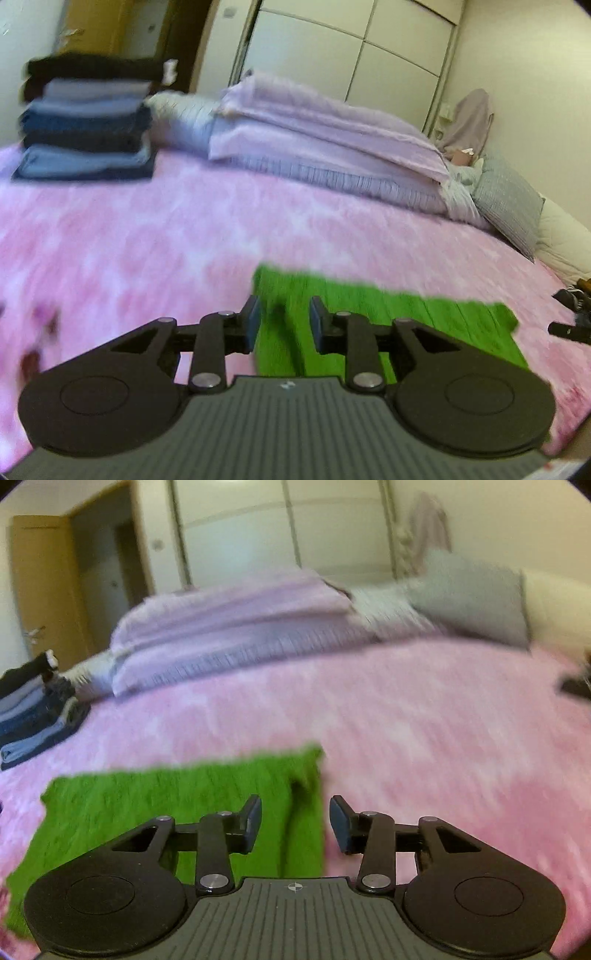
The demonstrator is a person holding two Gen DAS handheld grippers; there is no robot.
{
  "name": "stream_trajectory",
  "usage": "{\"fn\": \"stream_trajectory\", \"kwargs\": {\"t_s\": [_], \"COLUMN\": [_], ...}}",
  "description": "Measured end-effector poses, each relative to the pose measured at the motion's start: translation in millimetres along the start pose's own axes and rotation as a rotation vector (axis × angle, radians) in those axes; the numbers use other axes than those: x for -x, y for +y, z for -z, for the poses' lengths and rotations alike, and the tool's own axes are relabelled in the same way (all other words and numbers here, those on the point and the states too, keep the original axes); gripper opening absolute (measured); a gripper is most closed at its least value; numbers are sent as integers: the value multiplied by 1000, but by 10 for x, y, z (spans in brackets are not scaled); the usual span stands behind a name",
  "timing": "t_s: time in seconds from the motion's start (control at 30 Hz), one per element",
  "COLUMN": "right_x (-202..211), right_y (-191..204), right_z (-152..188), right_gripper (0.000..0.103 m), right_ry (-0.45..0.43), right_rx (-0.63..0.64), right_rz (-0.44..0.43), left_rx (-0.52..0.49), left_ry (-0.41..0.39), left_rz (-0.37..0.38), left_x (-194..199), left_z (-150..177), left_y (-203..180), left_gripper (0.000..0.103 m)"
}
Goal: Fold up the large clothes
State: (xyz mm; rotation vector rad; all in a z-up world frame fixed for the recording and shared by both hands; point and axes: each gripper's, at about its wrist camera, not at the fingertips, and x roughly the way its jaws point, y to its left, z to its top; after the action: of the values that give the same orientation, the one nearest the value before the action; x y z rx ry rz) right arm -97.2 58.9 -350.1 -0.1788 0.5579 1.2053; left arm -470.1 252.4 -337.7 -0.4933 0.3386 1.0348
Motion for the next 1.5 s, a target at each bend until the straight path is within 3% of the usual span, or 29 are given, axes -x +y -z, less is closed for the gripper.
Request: {"fn": "stream_trajectory", "kwargs": {"t_s": [0.1, 0.27, 0.3, 0.33, 0.4, 0.5, 0.57, 0.63, 0.8, 0.93, 0.97, 1.03, 1.13, 1.2, 1.27, 1.33, 1.5], "right_x": [-456, -1219, -1364, -1405, -1351, -1176, -868, -444, 336, 302, 219, 210, 277, 439, 641, 845, 1246], "right_y": [134, 3, -56, -105, -130, -136, -109, -32, 330, 499, 505, 546, 608, 639, 663, 688, 789], "right_z": [-105, -7, 73, 164, 221, 143, 92, 106, 514, 897, 996, 1085, 963, 871, 845, 830, 789], "right_gripper": [27, 25, 25, 25, 25, 25, 25, 25, 25, 25, 25, 25, 26, 30, 47, 53, 57], "right_ry": [-33, 62, 134, 152, 118, 151, 124, 62, 52, 158, 189, 154, 193, 179, 148, 127, 120], "right_rx": [73, 137, 137, 149, 171, 159, 116, 84, 78, 102, 112, 151, 121, 87, 59, 28, -2], "right_rz": [-15, 69, 62, 48, 37, 66, 71, 41, -70, -36, -25, -10, 12, 2, -20, -32, -63], "left_rx": [-36, -21, -49, -96, -124, -153, -165, -159, -145, -138, -128, -134, -116, -121, -130, -131, -164], "left_ry": [7, 172, 180, 145, 132, 132, 90, 68, 119, 226, 215, 190, 217, 209, 197, 208, 215], "left_rz": [11, -26, -37, -33, -52, -94, -81, -34, 90, 55, 53, 33, -6, -10, -17, -11, 0], "left_x": [-522, -1211, -1271, -1268, -1221, -1031, -724, -343, 283, 268, 258, 286, 386, 535, 694, 858, 1188], "left_z": [-160, 36, 135, 219, 249, 165, 114, 128, 492, 935, 1015, 1044, 930, 888, 876, 868, 861], "left_y": [-17, 149, 161, 152, 100, -19, -80, -178, -502, -557, -534, -559, -635, -700, -748, -799, -954], "left_gripper": [18, 9, 10, 10, 10, 9, 9, 9, 10, 12, 12, 12, 12, 21, 29, 31, 41]}}
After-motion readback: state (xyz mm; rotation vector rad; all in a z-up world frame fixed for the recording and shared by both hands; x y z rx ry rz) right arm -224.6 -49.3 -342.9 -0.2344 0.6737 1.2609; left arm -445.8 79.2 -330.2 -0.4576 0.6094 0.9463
